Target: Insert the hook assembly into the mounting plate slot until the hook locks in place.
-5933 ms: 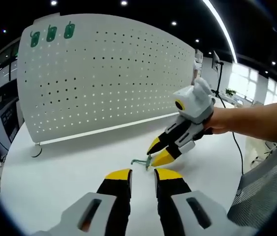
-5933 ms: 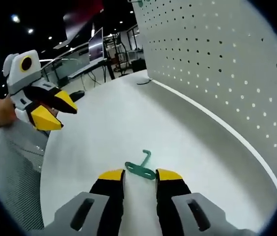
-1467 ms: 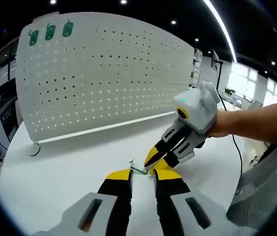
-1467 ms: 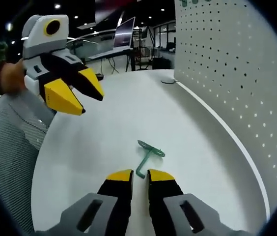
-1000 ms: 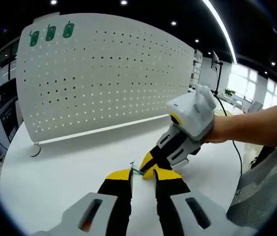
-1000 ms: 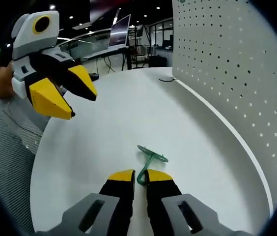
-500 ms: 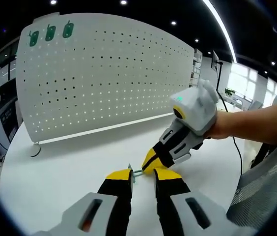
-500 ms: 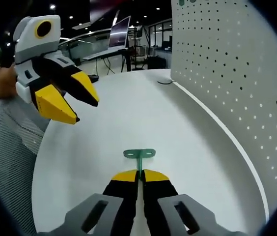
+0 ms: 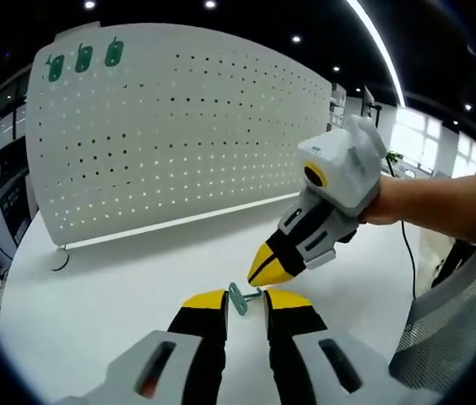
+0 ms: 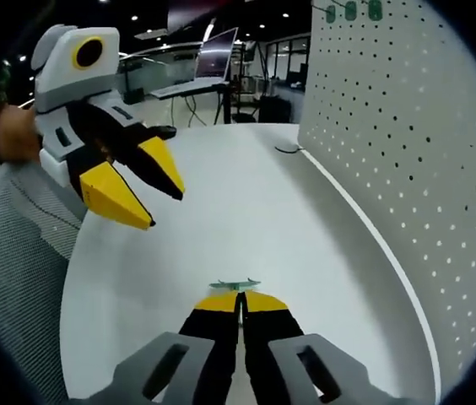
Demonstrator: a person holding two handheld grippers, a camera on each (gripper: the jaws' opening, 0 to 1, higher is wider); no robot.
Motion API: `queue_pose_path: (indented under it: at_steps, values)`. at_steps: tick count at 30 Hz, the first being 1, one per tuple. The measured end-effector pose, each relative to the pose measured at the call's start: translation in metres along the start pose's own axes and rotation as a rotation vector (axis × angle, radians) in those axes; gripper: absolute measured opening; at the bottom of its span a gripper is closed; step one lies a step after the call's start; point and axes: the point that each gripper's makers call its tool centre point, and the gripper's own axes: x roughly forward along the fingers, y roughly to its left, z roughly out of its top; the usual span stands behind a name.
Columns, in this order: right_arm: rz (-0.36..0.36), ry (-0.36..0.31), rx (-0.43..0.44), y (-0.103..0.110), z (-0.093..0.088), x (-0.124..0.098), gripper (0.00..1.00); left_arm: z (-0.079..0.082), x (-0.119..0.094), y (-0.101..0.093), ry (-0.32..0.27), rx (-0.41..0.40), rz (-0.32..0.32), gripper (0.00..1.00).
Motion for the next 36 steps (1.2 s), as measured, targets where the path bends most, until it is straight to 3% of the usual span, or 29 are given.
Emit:
queue_pose_path:
  at_steps: [4, 15, 36]
  values:
    - [0.0, 0.046, -0.019, 0.003, -0.016, 0.006, 0.05, 0.0, 0.0, 0.0, -0.002, -0.001, -0.001, 0.18]
    - [0.007, 0.072, 0.014, 0.002, -0.026, 0.014, 0.04, 0.0, -0.001, -0.001, -0.003, -0.002, -0.004, 0.18]
    - [-0.011, 0.086, -0.018, 0.005, -0.015, 0.003, 0.02, -0.006, 0.003, -0.004, 0.025, 0.018, -0.008, 0.17]
